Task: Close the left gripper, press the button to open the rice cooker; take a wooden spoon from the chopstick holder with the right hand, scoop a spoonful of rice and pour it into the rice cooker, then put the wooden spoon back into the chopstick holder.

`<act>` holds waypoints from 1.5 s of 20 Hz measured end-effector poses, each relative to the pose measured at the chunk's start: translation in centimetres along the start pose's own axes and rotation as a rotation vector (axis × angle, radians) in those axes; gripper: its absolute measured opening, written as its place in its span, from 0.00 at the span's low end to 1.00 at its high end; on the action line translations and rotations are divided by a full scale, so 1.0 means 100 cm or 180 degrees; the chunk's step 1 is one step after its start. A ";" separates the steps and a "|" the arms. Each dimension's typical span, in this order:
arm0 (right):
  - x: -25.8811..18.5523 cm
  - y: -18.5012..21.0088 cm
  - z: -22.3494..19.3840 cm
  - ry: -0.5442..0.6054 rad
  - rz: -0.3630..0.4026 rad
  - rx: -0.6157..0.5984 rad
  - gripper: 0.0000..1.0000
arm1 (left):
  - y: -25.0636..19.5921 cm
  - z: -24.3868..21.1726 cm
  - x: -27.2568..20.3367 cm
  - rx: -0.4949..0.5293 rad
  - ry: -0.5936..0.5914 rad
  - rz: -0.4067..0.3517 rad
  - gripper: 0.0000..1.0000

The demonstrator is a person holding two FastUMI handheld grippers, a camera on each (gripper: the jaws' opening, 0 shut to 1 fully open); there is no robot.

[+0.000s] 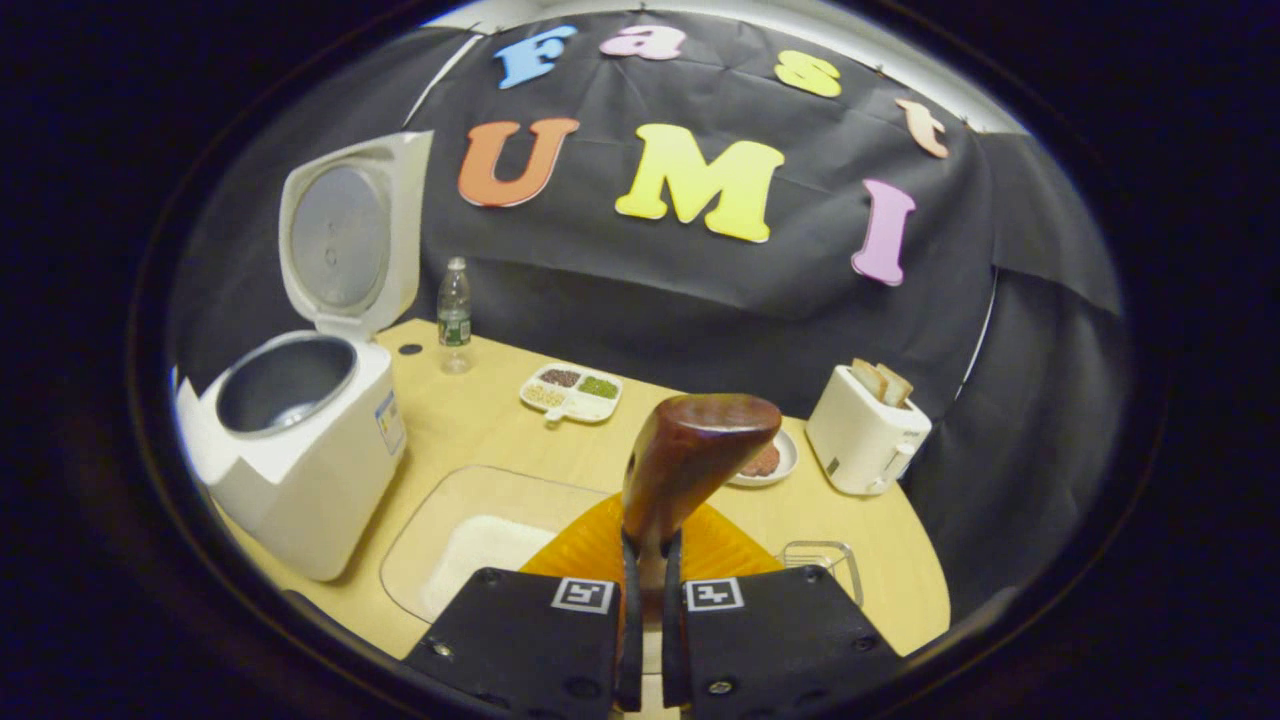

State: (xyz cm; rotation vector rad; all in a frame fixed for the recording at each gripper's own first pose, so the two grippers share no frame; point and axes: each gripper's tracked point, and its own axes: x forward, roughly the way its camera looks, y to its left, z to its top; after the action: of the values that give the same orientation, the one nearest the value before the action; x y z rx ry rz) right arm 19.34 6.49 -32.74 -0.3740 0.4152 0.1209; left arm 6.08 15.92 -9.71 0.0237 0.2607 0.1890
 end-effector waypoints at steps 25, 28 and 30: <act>0.014 0.064 -0.041 0.0911 0.1032 0.3846 0.13 | -0.021 -0.010 -0.009 -0.0016 0.0144 -0.0052 0.97; 0.016 0.051 -0.037 0.0858 0.1150 0.3997 0.13 | -0.038 -0.005 -0.010 -0.0014 0.0153 -0.0074 0.97; 0.016 0.037 -0.033 0.0820 0.1178 0.4088 0.13 | -0.049 -0.001 -0.011 -0.0019 0.0127 -0.0084 0.97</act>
State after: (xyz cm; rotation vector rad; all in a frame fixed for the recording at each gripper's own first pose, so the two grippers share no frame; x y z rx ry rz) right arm 18.84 8.78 -37.40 0.9669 0.7246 0.1427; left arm 5.93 10.91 -9.74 0.0107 0.2999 0.1640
